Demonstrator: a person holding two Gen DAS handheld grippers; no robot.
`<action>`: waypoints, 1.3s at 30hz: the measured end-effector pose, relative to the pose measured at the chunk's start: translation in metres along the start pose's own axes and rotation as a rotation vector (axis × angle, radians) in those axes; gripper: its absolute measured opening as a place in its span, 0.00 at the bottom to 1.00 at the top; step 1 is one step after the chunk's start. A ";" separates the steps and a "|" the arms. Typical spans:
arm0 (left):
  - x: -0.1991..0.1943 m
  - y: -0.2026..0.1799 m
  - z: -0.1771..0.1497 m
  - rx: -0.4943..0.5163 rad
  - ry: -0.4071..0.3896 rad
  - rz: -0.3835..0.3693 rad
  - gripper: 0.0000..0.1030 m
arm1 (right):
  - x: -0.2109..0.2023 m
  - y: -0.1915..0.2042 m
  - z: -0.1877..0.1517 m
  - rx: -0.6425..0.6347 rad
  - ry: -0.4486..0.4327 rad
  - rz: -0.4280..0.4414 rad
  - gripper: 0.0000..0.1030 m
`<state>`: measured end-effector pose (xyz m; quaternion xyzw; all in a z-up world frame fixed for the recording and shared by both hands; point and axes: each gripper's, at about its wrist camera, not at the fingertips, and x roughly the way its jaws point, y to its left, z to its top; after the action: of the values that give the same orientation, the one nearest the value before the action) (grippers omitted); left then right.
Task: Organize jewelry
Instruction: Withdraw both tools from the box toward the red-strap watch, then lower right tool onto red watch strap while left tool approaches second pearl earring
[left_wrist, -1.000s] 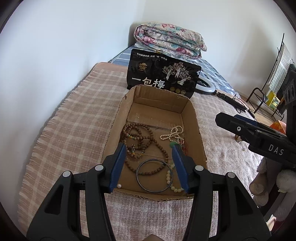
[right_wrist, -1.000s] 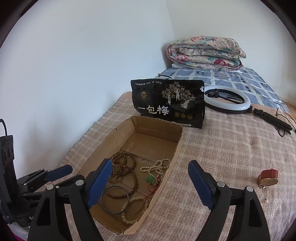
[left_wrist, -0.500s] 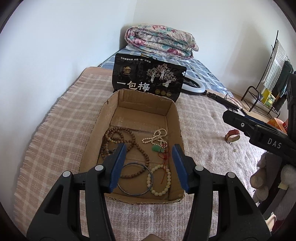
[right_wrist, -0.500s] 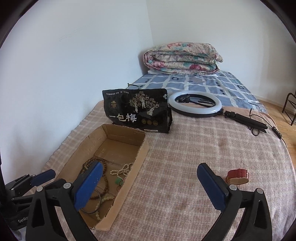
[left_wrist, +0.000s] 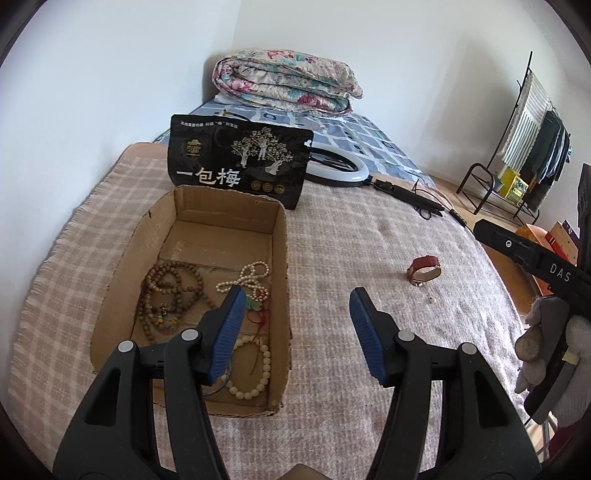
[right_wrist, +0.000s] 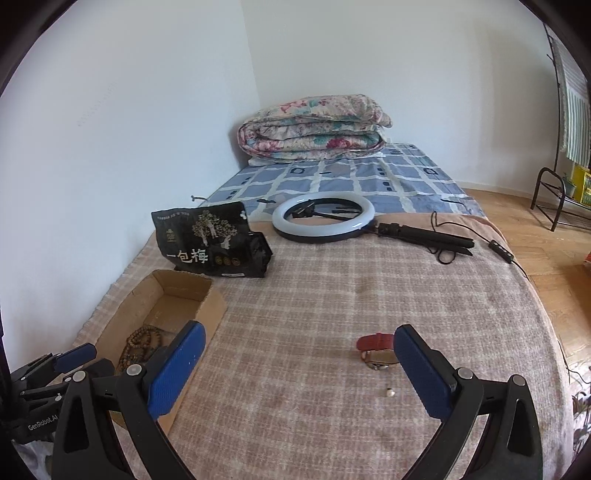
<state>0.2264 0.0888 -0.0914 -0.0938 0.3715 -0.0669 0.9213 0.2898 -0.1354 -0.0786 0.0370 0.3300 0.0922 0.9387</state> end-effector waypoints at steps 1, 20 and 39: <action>0.003 -0.005 0.000 0.006 0.003 -0.005 0.58 | -0.003 -0.008 0.000 0.010 -0.002 -0.008 1.00; 0.048 -0.091 -0.020 0.130 0.073 -0.078 0.58 | -0.012 -0.118 -0.015 0.150 0.060 -0.028 0.96; 0.110 -0.164 -0.058 0.244 0.116 -0.164 0.47 | 0.099 -0.124 -0.038 -0.094 0.268 0.155 0.61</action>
<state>0.2559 -0.0990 -0.1703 -0.0074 0.4043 -0.1919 0.8942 0.3605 -0.2372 -0.1852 0.0059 0.4437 0.1838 0.8771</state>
